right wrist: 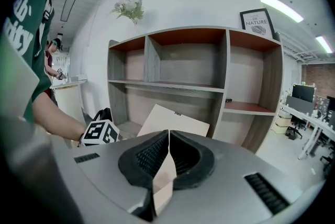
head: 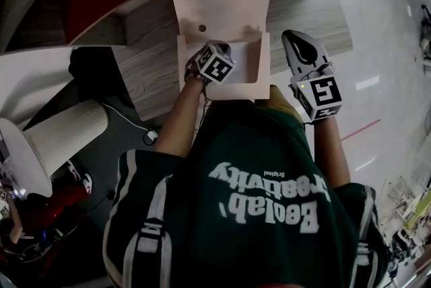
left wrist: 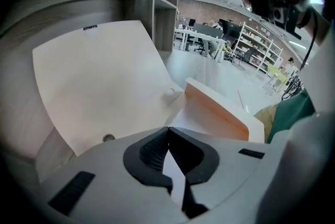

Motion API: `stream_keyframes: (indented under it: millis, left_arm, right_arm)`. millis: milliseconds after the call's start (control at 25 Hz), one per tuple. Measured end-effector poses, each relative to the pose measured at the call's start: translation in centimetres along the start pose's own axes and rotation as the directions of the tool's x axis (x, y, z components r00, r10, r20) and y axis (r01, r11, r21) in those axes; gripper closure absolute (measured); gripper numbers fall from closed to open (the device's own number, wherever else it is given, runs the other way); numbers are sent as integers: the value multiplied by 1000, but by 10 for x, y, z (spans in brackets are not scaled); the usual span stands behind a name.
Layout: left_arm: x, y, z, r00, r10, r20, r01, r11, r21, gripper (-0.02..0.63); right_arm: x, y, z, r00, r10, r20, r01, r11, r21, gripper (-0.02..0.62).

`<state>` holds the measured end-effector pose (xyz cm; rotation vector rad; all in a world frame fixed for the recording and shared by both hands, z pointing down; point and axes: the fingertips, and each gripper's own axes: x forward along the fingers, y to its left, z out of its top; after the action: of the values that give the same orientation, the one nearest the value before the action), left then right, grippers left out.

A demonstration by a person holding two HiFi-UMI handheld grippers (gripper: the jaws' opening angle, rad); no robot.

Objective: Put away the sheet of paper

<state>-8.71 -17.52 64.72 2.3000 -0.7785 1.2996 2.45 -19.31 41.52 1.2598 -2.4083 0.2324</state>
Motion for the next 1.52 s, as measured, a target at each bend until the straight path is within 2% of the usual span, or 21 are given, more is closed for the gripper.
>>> stream_keyframes:
  millis: [240, 480, 640, 800, 960, 1040, 1200, 1360, 1440, 1520]
  left_arm:
    - [-26, -11, 27, 996, 40, 82, -36, 998, -45, 588]
    - [-55, -37, 49, 984, 127, 129, -115, 989, -93, 588]
    - [-81, -61, 64, 965, 193, 178, -164, 972, -166, 588]
    - [-117, -89, 77, 932, 269, 243, -214, 949, -232, 588]
    - [-158, -125, 92, 882, 368, 293, -282, 912, -297, 588]
    - [-179, -146, 101, 852, 404, 334, -291, 895, -339, 588]
    - [-224, -184, 110, 776, 481, 409, -288, 846, -448, 588]
    - [-250, -215, 108, 704, 544, 456, -326, 819, -472, 588]
    - [-264, -229, 109, 661, 573, 485, -345, 805, -482, 588]
    - [-276, -239, 109, 624, 609, 490, -383, 785, -487, 588]
  right_arm:
    - [-25, -6, 4, 999, -7, 38, 7, 1000, -3, 560]
    - [-58, -14, 3, 996, 35, 84, -34, 999, -9, 560]
    - [-84, -19, -1, 991, 80, 111, -79, 997, -9, 560]
    - [-118, -21, -13, 983, 115, 140, -116, 993, -3, 560]
    - [-164, -24, -29, 975, 148, 168, -152, 988, 11, 560]
    - [-187, -26, -33, 970, 159, 186, -168, 985, 34, 560]
    - [-229, -25, -31, 955, 186, 231, -199, 979, 36, 560]
    - [-243, -20, -37, 941, 219, 259, -233, 972, 23, 561]
    - [-249, -14, -39, 934, 240, 265, -251, 968, 7, 560]
    - [-255, -7, -37, 927, 257, 272, -263, 965, -15, 561]
